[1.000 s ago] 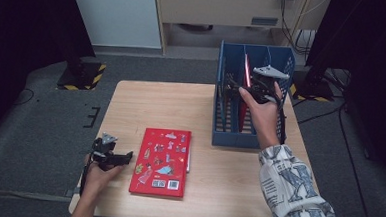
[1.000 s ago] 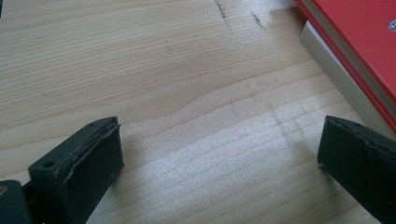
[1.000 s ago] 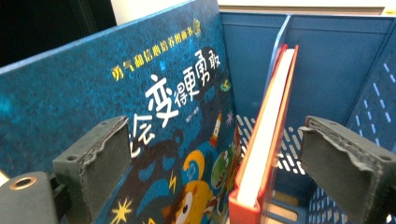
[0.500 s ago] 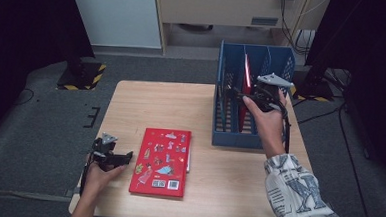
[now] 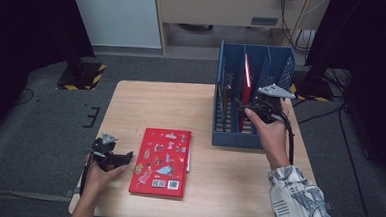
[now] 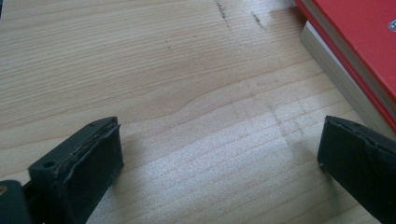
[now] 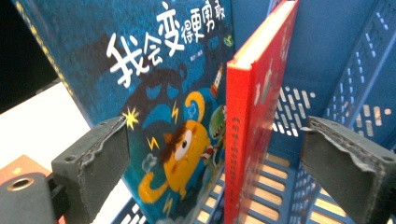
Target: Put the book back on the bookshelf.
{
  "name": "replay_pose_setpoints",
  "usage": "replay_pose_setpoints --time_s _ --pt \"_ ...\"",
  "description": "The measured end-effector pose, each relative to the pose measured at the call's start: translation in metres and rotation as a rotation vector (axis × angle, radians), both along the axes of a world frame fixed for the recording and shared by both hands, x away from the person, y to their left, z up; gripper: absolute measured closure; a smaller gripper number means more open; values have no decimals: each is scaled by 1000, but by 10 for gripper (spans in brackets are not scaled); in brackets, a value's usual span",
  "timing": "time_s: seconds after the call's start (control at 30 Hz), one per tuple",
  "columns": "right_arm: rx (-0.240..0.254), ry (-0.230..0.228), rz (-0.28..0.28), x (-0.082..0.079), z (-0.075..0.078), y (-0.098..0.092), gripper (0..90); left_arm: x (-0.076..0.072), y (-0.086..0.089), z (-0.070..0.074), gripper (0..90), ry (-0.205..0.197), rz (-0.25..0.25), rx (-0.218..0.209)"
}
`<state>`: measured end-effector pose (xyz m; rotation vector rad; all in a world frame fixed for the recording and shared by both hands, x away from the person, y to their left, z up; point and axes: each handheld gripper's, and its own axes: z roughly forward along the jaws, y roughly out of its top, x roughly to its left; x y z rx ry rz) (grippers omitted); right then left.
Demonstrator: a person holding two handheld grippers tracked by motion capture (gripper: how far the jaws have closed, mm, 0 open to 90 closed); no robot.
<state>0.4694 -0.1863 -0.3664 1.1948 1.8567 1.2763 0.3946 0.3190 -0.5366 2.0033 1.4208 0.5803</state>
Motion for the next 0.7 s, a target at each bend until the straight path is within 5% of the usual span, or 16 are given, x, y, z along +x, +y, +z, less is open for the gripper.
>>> replay_pose_setpoints --time_s 0.7 --pt "29 13 23 -23 -24 -8 70 0 0 0 0 0 0 0"
